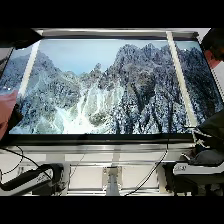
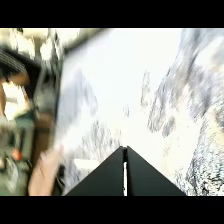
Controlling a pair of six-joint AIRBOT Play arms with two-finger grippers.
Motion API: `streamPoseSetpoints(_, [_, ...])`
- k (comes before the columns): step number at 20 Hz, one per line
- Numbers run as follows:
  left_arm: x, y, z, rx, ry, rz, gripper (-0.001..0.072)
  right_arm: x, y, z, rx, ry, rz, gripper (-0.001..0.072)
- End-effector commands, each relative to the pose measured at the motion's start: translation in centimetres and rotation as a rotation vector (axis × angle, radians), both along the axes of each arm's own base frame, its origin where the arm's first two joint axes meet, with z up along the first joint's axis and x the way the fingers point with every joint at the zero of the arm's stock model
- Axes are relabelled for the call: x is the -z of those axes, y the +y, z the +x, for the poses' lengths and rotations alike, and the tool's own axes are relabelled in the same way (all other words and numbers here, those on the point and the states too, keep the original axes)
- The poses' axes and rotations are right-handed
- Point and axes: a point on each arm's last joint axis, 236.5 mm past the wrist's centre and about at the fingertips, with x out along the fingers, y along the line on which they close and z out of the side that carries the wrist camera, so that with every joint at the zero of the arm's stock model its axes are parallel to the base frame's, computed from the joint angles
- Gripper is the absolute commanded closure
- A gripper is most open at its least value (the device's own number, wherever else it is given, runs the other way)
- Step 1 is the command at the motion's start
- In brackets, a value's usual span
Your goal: Fold the clothes and pants, and hang the long-sleeved shirts on hangers.
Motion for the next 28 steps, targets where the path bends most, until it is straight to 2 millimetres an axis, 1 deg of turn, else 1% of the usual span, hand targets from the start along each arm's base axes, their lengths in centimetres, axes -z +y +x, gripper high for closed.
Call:
streamPoseSetpoints(1, [-0.5,3.0,-1.1,-0.080,0.011,0.004,0.0677,1.6,7.2,1.0,-0.104,-0.002,-0.119,0.0697])
streamPoseSetpoints(2, [-0.6,3.2,-1.1,-0.083,0.007,0.006,0.0676,1.6,8.6,0.8,-0.133,-0.003,-0.120,0.0697])
streamPoseSetpoints(4, [-0.4,3.2,-1.0,-0.083,0.011,0.005,0.0677,1.6,10.7,0.3,-0.179,-0.007,-0.119,0.0697])
streamPoseSetpoints(6, [-0.3,3.2,-0.9,-0.083,0.014,0.005,0.0676,1.6,12.2,0.0,-0.210,-0.009,-0.120,0.0697])
streamPoseSetpoints(8, [-0.3,3.2,-0.9,-0.083,0.014,0.005,0.0676,1.6,13.1,-0.3,-0.231,-0.010,-0.119,0.0697])
streamPoseSetpoints(10, [-0.4,3.2,-0.9,-0.083,0.013,0.004,0.0677,1.6,13.3,-0.3,-0.236,-0.010,-0.119,0.0697])
streamPoseSetpoints(28, [-0.3,3.2,-0.9,-0.083,0.014,0.005,0.0677,1.6,13.3,-0.3,-0.234,-0.010,-0.120,0.0696])
